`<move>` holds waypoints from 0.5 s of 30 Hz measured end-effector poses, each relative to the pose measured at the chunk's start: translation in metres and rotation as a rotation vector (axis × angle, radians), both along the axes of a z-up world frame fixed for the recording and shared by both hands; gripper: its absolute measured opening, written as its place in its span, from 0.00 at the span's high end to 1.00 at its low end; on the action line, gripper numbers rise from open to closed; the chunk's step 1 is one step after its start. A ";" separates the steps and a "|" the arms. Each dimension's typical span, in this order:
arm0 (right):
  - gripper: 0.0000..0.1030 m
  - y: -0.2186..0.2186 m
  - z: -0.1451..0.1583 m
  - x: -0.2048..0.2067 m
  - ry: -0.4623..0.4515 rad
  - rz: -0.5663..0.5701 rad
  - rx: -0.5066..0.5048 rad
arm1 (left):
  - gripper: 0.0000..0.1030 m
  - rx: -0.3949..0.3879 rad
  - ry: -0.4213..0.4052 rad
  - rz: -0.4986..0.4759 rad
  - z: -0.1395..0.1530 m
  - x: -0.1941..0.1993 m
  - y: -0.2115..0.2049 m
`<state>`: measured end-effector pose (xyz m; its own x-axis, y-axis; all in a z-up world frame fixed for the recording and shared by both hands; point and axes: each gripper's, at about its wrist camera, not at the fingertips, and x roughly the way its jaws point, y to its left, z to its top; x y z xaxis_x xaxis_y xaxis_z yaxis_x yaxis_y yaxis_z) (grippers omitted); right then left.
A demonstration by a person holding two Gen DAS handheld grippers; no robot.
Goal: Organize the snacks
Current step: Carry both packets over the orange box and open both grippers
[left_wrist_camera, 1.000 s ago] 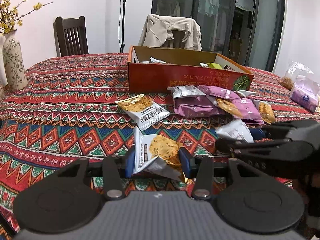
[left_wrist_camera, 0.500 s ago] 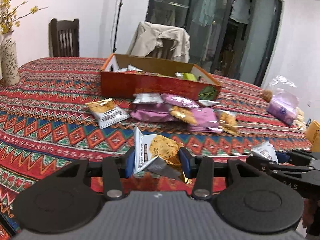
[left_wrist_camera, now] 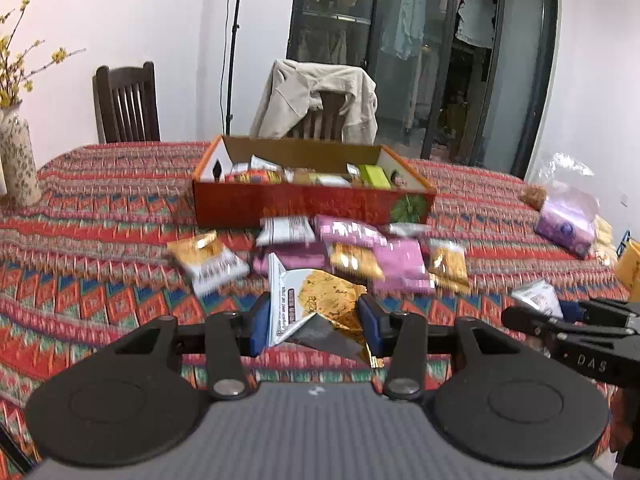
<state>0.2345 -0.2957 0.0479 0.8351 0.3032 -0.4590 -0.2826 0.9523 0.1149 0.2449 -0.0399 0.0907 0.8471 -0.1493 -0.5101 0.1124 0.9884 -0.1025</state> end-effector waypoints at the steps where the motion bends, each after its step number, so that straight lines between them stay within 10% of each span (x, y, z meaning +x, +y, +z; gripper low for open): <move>1: 0.60 0.000 0.004 0.005 0.003 0.016 0.008 | 0.55 -0.003 -0.014 -0.016 0.007 0.005 0.001; 15: 0.60 0.008 0.153 0.190 -0.082 0.225 0.022 | 0.55 0.017 -0.075 -0.158 0.130 0.210 0.001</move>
<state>0.4240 -0.2880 0.2005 0.7794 0.4949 -0.3842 -0.4966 0.8619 0.1027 0.4550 -0.0388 0.2211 0.8496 -0.2757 -0.4497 0.2737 0.9592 -0.0710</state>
